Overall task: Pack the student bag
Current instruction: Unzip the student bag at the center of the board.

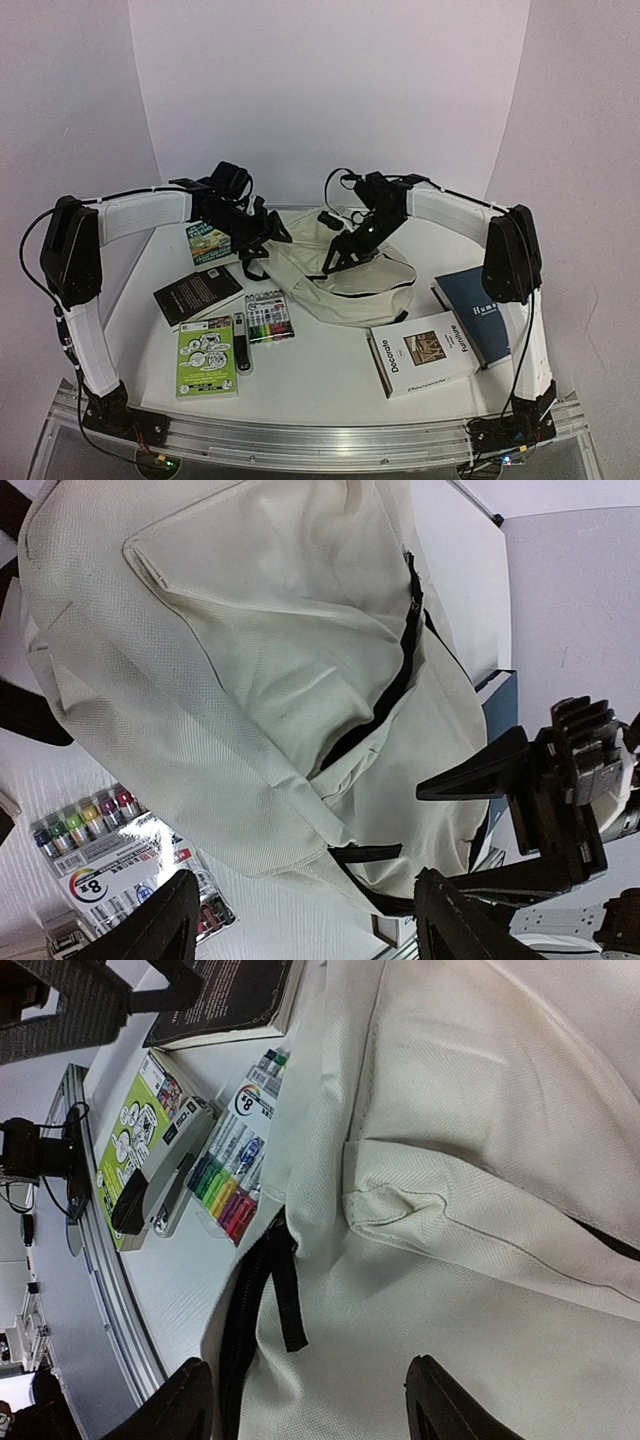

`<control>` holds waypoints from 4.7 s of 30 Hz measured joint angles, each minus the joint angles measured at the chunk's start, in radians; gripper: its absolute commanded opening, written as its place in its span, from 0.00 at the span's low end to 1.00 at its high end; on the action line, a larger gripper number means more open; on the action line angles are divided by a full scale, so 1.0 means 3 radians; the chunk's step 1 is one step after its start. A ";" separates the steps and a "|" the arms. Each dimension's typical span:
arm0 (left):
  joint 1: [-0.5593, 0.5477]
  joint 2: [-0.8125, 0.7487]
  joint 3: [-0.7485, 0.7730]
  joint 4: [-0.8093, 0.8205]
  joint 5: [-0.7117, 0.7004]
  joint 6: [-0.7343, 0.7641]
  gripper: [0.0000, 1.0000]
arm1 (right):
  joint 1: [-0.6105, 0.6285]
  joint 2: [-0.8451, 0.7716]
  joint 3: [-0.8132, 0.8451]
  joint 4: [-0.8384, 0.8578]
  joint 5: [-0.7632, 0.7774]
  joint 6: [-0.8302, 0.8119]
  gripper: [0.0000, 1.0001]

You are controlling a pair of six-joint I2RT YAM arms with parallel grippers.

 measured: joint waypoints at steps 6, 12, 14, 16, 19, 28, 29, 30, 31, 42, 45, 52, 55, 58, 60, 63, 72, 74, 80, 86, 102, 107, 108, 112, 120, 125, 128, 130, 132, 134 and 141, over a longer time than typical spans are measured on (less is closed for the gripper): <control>0.0000 0.0000 0.0000 -0.0002 -0.0023 0.0001 0.73 | 0.0044 0.0108 0.0007 -0.0009 -0.0040 -0.0001 0.57; 0.0000 0.0000 0.0000 -0.0004 -0.0027 0.0001 0.73 | 0.0085 0.0178 0.0066 -0.0018 -0.0060 0.0002 0.48; 0.0000 0.0000 0.0000 -0.0011 -0.0030 0.0003 0.73 | 0.0095 0.0181 0.0073 -0.0022 -0.0065 -0.0002 0.45; 0.0000 0.0000 0.0000 -0.0030 -0.0046 0.0003 0.73 | 0.0110 0.0181 0.0085 -0.0022 -0.0072 0.0000 0.39; 0.0000 0.0000 0.0000 -0.0033 -0.0060 0.0003 0.74 | 0.0128 0.0181 0.0097 -0.0024 -0.0092 0.0008 0.26; 0.0000 0.0000 -0.0004 -0.0034 -0.0092 -0.0001 0.79 | 0.0149 0.0217 0.0182 -0.0027 -0.0145 0.0015 0.00; 0.0000 0.0000 -0.0004 -0.0033 -0.0088 -0.0001 0.80 | 0.0149 0.0217 0.0182 -0.0027 -0.0144 0.0017 0.00; 0.0000 0.0001 -0.0004 -0.0032 -0.0084 -0.0001 0.80 | 0.0149 0.0217 0.0182 -0.0025 -0.0143 0.0017 0.00; 0.0000 0.0004 -0.0004 -0.0030 -0.0079 -0.0002 0.81 | 0.0149 0.0217 0.0183 -0.0025 -0.0142 0.0017 0.00; -0.0004 0.0633 0.0293 -0.0087 -0.0052 -0.0041 0.40 | 0.0149 0.0217 0.0184 -0.0026 -0.0121 0.0022 0.00; -0.0006 0.0764 0.0394 -0.0119 -0.0083 -0.0083 0.15 | 0.0149 0.0217 0.0184 -0.0025 -0.0109 0.0018 0.00; -0.0026 0.0774 0.0483 -0.0118 -0.0214 -0.0173 0.00 | 0.0149 0.0156 0.0184 -0.0149 0.0027 -0.0124 0.00; -0.0013 0.0774 0.0484 -0.0130 -0.0275 -0.0182 0.00 | 0.0144 0.0060 0.0166 -0.0287 0.0095 -0.0242 0.00; 0.0037 0.0774 0.0501 -0.0174 -0.0318 -0.0192 0.00 | 0.0134 -0.0110 0.0036 -0.0377 0.0130 -0.0330 0.00; 0.0086 0.0774 0.0525 -0.0198 -0.0326 -0.0202 0.00 | 0.0107 -0.0256 -0.0112 -0.0408 0.0143 -0.0367 0.00; 0.0169 0.0774 0.0526 -0.0202 -0.0338 -0.0205 0.00 | 0.0022 -0.0478 -0.0345 -0.0466 0.0155 -0.0406 0.00; 0.0432 0.0808 0.0627 -0.0205 -0.0114 -0.0140 0.44 | -0.0316 -0.0891 -0.0846 -0.0537 0.0191 -0.0525 0.00; 0.0450 0.0830 0.0736 -0.0201 -0.0061 -0.0079 0.64 | -0.0333 -0.0887 -0.0826 -0.0561 0.0169 -0.0509 0.00; 0.0334 0.0727 0.0777 -0.0187 -0.0013 0.0231 0.91 | -0.0265 -0.0739 -0.0462 -0.0581 0.0112 -0.0466 0.00; -0.0029 0.0154 0.0217 -0.0176 0.0114 0.0419 0.95 | -0.0245 -0.0637 -0.0383 -0.0570 0.0029 -0.0399 0.00; -0.0365 0.0514 0.0357 -0.0172 0.0366 0.0027 0.61 | -0.0245 -0.0604 -0.0357 -0.0516 -0.0051 -0.0285 0.00; -0.0365 0.0721 0.0439 -0.0243 0.0416 -0.0078 0.36 | -0.0245 -0.0604 -0.0368 -0.0510 -0.0019 -0.0289 0.00; -0.0365 0.0744 0.0470 -0.0261 0.0434 -0.0078 0.31 | -0.0245 -0.0604 -0.0381 -0.0506 -0.0009 -0.0293 0.00; -0.0364 0.0792 0.0552 -0.0310 0.0453 -0.0114 0.05 | -0.0258 -0.0606 -0.0475 -0.0493 0.0031 -0.0311 0.00; -0.0282 0.0779 0.0521 -0.0428 0.0460 -0.0108 0.00 | -0.0544 -0.0641 -0.0763 -0.0462 0.0112 -0.0388 0.00; -0.0190 0.0687 0.0400 -0.0392 0.0577 -0.0020 0.00 | -0.0898 -0.0712 -0.0878 -0.0381 0.0067 -0.0543 0.00; -0.0186 0.0618 0.0401 -0.0296 0.0622 0.0042 0.00 | -0.1007 -0.0734 -0.0921 -0.0342 -0.0011 -0.0655 0.00; -0.0171 0.0591 0.0404 -0.0274 0.0629 0.0089 0.00 | -0.1041 -0.0761 -0.0974 -0.0332 -0.0050 -0.0719 0.00; -0.0146 0.0585 0.0412 -0.0259 0.0665 0.0124 0.00 | -0.1052 -0.0829 -0.1078 -0.0322 -0.0129 -0.0779 0.00; -0.0113 0.0596 0.0455 -0.0290 0.0711 0.0177 0.00 | -0.1047 -0.0960 -0.1221 -0.0291 -0.0240 -0.0799 0.00; 0.0006 0.0998 0.1313 -0.0797 0.0767 0.0470 0.19 | -0.0735 -0.1513 -0.1480 -0.0124 -0.0245 -0.0575 0.00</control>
